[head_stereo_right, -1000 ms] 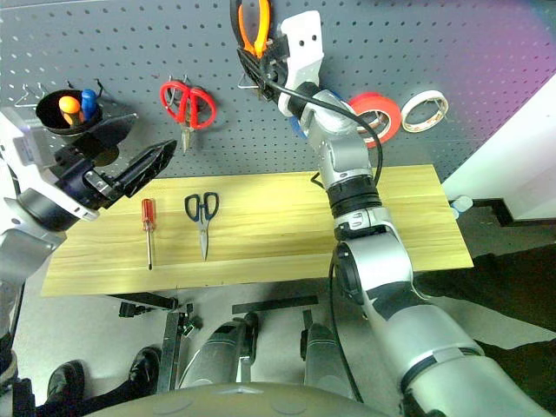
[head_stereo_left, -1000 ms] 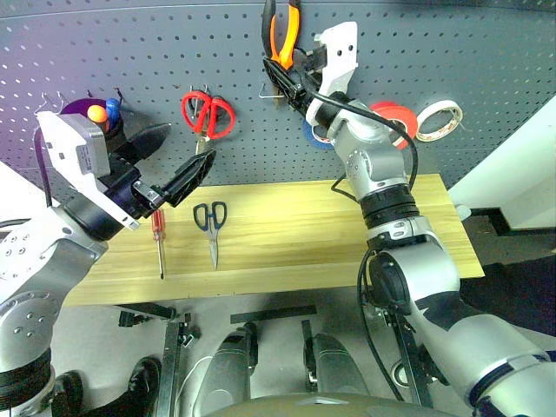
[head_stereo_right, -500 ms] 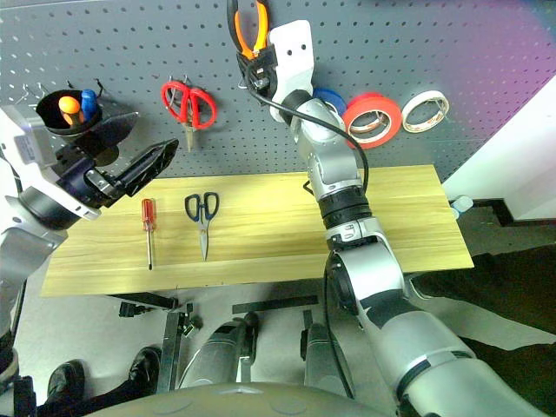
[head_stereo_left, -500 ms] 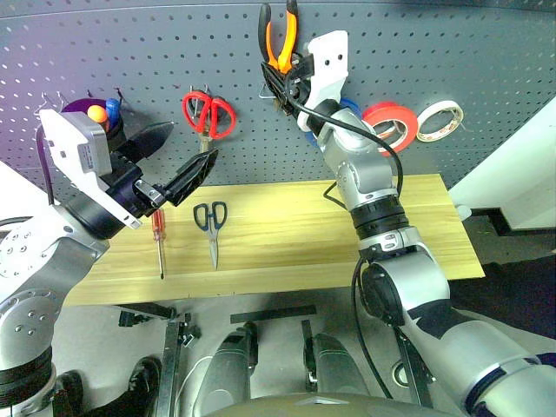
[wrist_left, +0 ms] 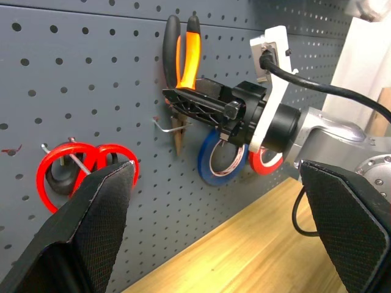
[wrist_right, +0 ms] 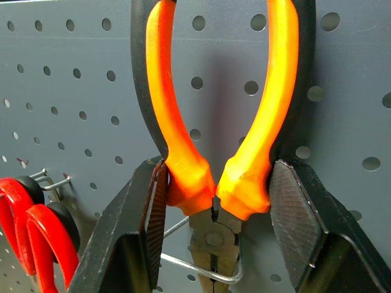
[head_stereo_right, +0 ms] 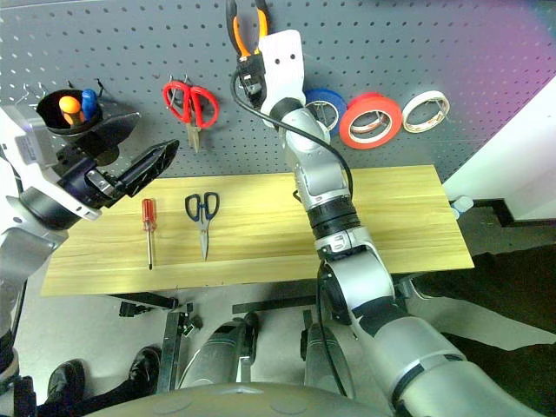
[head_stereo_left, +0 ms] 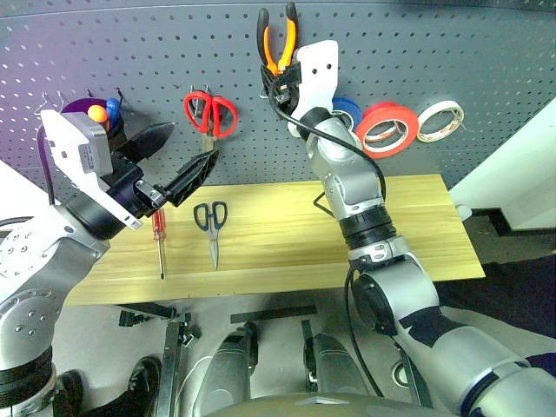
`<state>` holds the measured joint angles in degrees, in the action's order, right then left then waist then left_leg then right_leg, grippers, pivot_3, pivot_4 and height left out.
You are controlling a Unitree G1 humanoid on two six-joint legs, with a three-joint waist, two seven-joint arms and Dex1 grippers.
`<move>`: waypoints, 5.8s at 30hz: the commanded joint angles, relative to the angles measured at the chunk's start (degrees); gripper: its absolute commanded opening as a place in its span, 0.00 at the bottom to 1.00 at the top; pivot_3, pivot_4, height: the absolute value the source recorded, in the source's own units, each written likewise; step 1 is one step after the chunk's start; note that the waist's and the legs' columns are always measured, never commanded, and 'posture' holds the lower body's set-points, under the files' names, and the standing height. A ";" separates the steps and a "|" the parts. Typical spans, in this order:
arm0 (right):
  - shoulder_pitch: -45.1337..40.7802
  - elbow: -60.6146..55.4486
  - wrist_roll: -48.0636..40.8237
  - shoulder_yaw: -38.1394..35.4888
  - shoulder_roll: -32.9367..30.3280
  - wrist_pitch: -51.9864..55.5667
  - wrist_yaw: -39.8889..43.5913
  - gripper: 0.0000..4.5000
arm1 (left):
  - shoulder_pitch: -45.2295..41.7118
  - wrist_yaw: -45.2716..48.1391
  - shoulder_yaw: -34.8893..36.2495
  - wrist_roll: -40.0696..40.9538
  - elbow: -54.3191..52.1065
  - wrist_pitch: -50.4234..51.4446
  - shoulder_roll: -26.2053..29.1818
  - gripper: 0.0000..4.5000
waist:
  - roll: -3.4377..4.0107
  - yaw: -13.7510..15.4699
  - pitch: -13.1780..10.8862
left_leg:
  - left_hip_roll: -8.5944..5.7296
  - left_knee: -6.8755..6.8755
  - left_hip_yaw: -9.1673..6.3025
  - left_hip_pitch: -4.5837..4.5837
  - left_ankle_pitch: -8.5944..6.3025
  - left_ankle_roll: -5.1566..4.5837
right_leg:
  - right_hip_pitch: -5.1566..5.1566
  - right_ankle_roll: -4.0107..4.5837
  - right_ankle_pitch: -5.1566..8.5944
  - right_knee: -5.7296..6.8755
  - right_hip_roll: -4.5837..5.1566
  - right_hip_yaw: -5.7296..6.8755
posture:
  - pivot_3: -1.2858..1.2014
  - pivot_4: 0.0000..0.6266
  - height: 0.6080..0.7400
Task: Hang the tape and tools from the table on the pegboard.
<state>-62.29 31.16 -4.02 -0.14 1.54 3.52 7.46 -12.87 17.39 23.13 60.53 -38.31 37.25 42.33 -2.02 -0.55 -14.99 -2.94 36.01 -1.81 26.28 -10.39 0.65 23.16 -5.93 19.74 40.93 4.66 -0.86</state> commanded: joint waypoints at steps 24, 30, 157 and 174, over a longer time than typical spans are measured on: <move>-0.26 1.29 3.81 2.35 2.24 -3.64 -3.62 0.47 | 0.70 -0.73 0.39 1.49 -2.10 -0.03 0.51 1.00 | 0.01 0.02 -0.01 | 0.00 -0.06 0.00 0.00 -0.01 -0.01 | 0.02 0.00 0.00 -0.04 0.00 -0.01 | 0.58 0.33 1.00; -0.10 2.94 4.42 2.45 2.21 -4.70 -4.20 0.47 | 1.03 -0.92 0.49 1.94 -2.29 0.03 0.74 1.00 | 0.01 0.01 -0.01 | 0.00 -0.07 0.00 0.00 -0.01 -0.01 | 0.02 0.00 0.00 -0.06 0.01 -0.01 | 0.58 0.34 1.00; 29.08 -52.47 -32.29 0.44 -42.86 42.03 46.72 1.00 | 2.53 -12.76 -16.30 -52.72 47.02 -22.66 -33.96 1.00 | 0.12 -0.69 -4.69 | 0.37 -0.55 0.05 0.24 -0.56 -0.93 | -0.45 0.30 -0.23 -2.03 0.13 0.17 | 0.49 0.63 1.00; 29.44 -52.46 -32.30 0.70 -43.00 42.82 43.72 1.00 | -4.37 -21.12 -18.28 -55.73 43.82 -6.24 -40.29 1.00 | 0.08 -0.76 -6.08 | 0.37 -0.25 0.05 0.32 -0.62 -1.02 | -0.48 0.18 -0.29 -1.98 0.12 0.20 | 0.48 0.68 1.00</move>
<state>-32.69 -19.83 -36.14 1.34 -41.47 47.08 51.18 -18.45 -2.65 4.82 5.00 7.34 28.37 2.64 -1.94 -1.31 -21.08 -2.58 35.76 -1.75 26.60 -11.02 -0.37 22.67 -5.76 19.44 38.96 4.77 -0.66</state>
